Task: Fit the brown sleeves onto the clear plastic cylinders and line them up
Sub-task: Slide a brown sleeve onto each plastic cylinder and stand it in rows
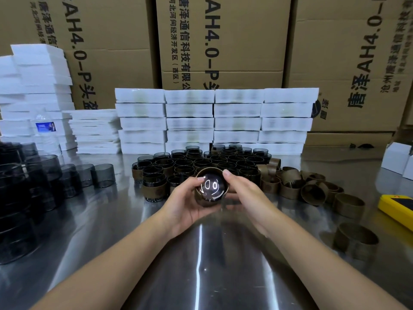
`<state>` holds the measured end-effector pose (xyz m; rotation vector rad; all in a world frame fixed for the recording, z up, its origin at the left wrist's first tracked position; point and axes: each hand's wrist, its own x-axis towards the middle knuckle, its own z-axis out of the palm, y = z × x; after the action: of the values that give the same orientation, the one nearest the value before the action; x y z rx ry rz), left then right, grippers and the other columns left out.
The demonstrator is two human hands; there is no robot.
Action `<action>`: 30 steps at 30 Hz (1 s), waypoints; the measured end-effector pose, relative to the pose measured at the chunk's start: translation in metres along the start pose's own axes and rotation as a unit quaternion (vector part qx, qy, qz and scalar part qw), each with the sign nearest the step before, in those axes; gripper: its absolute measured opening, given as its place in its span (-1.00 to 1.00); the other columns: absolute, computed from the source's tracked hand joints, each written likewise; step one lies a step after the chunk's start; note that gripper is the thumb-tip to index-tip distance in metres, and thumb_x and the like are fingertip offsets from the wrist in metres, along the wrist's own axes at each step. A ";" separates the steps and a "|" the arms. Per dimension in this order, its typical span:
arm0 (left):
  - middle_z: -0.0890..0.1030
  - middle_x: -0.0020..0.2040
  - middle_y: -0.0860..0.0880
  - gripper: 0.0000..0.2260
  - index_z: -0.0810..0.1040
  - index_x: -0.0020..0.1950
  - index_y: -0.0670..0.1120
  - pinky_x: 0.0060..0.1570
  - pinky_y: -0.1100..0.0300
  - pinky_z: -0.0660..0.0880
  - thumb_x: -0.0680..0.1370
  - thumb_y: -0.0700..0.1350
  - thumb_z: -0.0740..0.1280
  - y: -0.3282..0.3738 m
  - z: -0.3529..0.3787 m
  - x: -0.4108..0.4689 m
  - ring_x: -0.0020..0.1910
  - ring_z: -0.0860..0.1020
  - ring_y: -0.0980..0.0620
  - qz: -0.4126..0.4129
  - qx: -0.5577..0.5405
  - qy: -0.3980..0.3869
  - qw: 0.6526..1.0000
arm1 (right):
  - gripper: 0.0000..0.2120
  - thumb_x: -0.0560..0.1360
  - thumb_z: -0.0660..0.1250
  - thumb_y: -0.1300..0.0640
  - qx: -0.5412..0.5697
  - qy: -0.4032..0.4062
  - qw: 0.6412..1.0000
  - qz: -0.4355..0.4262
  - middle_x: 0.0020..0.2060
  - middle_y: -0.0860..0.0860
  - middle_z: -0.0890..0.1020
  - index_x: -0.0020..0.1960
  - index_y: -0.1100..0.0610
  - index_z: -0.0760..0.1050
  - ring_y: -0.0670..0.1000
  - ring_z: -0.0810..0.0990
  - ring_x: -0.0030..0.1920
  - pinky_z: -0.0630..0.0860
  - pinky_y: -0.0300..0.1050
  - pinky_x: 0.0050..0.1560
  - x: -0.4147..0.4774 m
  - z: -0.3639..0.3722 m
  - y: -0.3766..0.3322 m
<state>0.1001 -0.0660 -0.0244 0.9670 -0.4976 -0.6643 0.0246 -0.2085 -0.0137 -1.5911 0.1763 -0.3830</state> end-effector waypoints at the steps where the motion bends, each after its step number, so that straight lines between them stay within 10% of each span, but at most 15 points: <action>1: 0.59 0.20 -0.28 -0.51 0.51 0.24 -0.24 0.06 -0.08 0.60 0.36 -0.06 0.36 0.000 0.001 -0.001 0.15 0.57 -0.23 -0.005 -0.006 -0.001 1.000 | -0.53 0.43 0.29 -0.28 0.005 -0.012 1.000 0.020 0.02 0.06 0.67 0.12 0.06 0.56 -0.03 0.60 -0.12 0.49 -0.14 -0.18 0.000 0.002 0.001; 13: 0.62 0.20 -0.19 -0.39 0.54 0.27 -0.14 -0.12 0.05 0.63 0.40 0.27 0.30 0.003 0.007 -0.001 0.18 0.60 -0.16 -0.031 0.043 0.009 0.999 | -0.39 0.35 0.18 -0.43 0.003 -0.017 1.000 0.014 -0.23 -0.01 0.71 0.03 0.06 0.59 -0.10 0.63 -0.35 0.48 -0.24 -0.36 0.004 0.007 0.009; 23: 0.69 0.06 -0.11 -0.55 0.57 0.17 -0.11 -0.21 0.16 0.62 0.52 0.20 0.20 0.002 0.010 -0.002 0.04 0.67 -0.05 -0.018 0.066 0.010 0.998 | -0.48 0.51 0.08 -0.34 -0.025 0.024 0.999 0.009 0.07 0.01 0.66 0.17 0.01 0.55 0.06 0.60 0.13 0.45 0.11 0.26 0.006 0.007 0.010; 30: 0.69 0.07 -0.13 -0.54 0.55 0.19 -0.16 -0.24 0.20 0.62 0.54 0.18 0.19 0.002 0.008 0.000 0.04 0.67 -0.05 -0.030 0.054 0.010 0.998 | -0.53 0.55 0.07 -0.29 -0.027 0.032 0.999 0.022 0.00 -0.02 0.68 0.11 0.00 0.57 0.01 0.63 0.00 0.46 -0.15 -0.15 0.002 0.007 0.006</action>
<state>0.0952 -0.0699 -0.0192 1.0934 -0.4922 -0.6857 0.0294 -0.2028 -0.0197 -1.6256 0.2712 -0.3987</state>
